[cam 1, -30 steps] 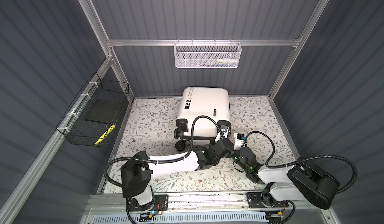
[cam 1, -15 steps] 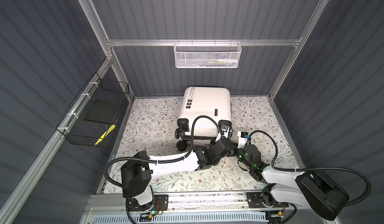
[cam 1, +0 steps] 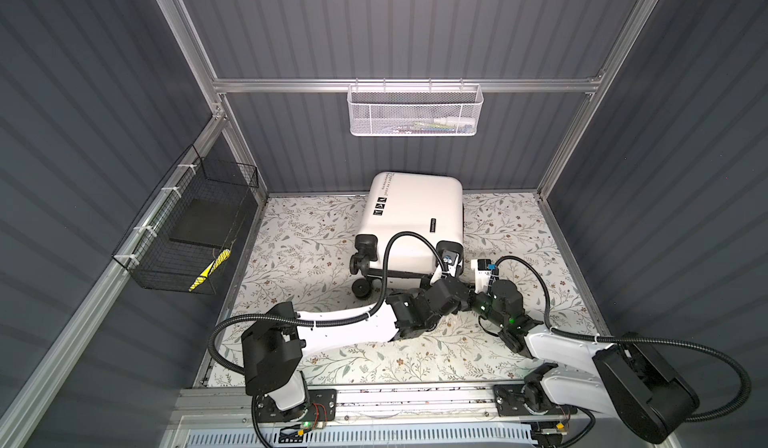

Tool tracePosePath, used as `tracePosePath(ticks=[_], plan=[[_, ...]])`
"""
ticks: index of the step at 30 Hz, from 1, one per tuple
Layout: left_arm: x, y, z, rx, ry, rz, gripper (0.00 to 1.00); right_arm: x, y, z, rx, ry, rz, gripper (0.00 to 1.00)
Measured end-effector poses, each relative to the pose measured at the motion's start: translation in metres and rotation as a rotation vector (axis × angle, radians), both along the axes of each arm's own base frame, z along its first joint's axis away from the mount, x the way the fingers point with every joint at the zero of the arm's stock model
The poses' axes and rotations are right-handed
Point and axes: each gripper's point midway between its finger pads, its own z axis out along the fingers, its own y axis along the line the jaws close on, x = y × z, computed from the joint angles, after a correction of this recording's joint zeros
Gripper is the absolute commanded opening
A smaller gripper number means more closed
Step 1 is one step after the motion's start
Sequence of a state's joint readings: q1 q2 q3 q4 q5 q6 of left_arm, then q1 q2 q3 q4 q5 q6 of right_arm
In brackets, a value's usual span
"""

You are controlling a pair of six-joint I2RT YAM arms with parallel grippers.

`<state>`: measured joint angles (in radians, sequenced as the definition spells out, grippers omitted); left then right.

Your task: Pack the luggage

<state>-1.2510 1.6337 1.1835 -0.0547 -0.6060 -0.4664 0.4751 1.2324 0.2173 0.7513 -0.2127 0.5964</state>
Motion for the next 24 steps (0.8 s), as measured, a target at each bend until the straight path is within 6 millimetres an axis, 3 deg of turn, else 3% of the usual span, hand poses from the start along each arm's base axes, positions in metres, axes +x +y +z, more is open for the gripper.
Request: tracePosePath(ticks=[10, 15, 24], plan=[[0.001, -0.005, 0.000, 0.011, -0.013, -0.011, 0.00, 0.002, -0.013, 0.000, 0.042, 0.036, 0.026, 0.00], [0.001, -0.003, -0.003, 0.024, -0.010, -0.011, 0.00, 0.016, -0.039, 0.002, 0.042, 0.043, -0.072, 0.00], [0.000, -0.004, -0.004, 0.033, -0.013, -0.016, 0.00, 0.021, -0.045, 0.002, 0.037, 0.040, -0.107, 0.00]])
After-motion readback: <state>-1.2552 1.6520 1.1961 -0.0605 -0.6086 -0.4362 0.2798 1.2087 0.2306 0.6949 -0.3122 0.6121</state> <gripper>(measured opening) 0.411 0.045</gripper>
